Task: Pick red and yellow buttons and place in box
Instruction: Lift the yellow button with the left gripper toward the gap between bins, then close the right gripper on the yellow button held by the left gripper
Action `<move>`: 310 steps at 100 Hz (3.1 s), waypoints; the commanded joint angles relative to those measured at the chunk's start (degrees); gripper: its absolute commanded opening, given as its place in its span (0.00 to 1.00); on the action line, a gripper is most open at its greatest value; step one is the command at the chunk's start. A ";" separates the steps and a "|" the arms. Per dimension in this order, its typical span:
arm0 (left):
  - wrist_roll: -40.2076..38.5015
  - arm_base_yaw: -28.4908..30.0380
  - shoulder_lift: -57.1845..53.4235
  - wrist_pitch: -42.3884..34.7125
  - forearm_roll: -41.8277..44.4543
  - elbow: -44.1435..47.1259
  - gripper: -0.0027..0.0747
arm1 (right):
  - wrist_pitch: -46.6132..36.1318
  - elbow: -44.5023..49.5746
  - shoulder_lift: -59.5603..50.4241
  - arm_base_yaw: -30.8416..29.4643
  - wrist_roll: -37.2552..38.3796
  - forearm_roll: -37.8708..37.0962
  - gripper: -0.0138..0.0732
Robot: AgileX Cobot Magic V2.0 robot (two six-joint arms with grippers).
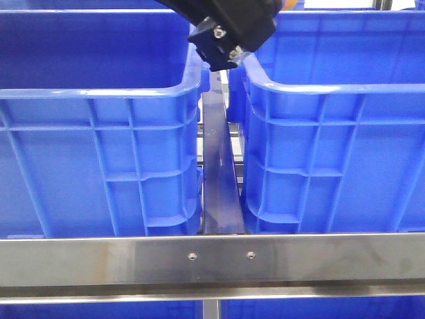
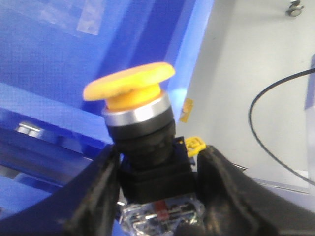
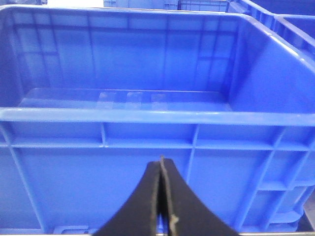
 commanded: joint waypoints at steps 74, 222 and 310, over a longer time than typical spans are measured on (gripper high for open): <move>-0.01 -0.43 -2.62 -1.00 -2.94 -1.52 0.18 | -4.54 -0.93 -1.41 -0.25 0.04 -0.59 0.08; -0.01 -0.43 -2.62 -1.10 -2.94 -1.52 0.18 | 32.30 -47.16 47.31 -0.17 -21.49 56.09 0.70; -0.01 -0.43 -2.62 -1.10 -2.94 -1.52 0.18 | 54.12 -59.21 75.42 8.60 -33.40 78.26 0.69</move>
